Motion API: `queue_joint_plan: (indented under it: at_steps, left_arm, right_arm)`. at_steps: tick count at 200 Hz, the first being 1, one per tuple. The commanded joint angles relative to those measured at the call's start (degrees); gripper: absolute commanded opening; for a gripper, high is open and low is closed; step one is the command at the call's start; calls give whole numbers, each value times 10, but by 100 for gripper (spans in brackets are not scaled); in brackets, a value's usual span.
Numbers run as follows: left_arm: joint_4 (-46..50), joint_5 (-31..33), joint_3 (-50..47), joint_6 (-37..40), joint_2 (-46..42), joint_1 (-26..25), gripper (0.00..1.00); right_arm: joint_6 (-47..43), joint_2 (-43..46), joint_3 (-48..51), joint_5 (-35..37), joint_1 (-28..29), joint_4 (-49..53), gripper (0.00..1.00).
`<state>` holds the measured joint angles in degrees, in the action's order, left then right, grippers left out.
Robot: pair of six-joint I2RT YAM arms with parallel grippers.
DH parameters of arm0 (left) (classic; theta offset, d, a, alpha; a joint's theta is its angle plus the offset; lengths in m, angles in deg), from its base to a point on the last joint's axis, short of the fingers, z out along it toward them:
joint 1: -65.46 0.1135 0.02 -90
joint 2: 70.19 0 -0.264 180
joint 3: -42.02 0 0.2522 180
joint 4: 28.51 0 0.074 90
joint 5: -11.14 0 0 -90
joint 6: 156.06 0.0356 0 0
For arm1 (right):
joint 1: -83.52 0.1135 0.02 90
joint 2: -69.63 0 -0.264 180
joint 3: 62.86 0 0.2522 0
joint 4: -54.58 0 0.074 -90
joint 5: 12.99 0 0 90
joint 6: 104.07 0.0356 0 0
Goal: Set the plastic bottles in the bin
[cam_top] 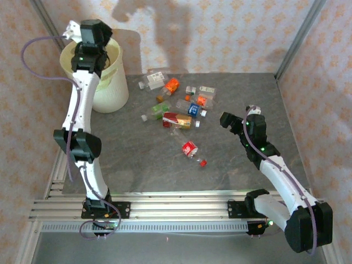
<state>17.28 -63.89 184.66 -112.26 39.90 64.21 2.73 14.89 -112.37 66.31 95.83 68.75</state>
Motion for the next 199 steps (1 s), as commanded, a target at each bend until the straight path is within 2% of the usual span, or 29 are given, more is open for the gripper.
queue_joint_plan:
  at_steps: [1, 24, 36, 66, 85, 97, 111, 135, 161, 199]
  left_arm:
    - [-28, -25, -82, 55, -63, -42, 100]
    - [-51, -35, -161, 150, -107, -109, 100]
    - [-44, -39, -179, 240, -114, -144, 100]
    - [24, -56, -187, 407, -98, -210, 100]
    - [88, -109, -169, 479, -64, -224, 100]
    - [126, -127, -153, 509, -33, -225, 100]
    - [158, -118, -138, 540, 9, -226, 100]
    - [177, -119, -125, 579, 65, -225, 100]
    - [196, -149, -98, 595, 120, -225, 100]
    - [221, -121, -63, 596, 191, -224, 94]
  right_arm:
    - [-7, 5, 4, -40, 0, -51, 99]
    - [1, -2, 5, -37, 0, -49, 99]
    - [1, -2, 6, -39, 0, -50, 99]
    - [-20, 2, 10, -69, 0, -69, 99]
    - [-36, 1, 8, -71, 0, -70, 99]
    - [-42, 0, 4, -70, 0, -67, 99]
    - [-46, 0, -1, -71, 0, -60, 99]
    - [-49, 2, -7, -75, 0, -44, 99]
    - [-50, 6, -6, -76, 0, -32, 99]
    - [-45, 7, -12, -77, 0, -22, 99]
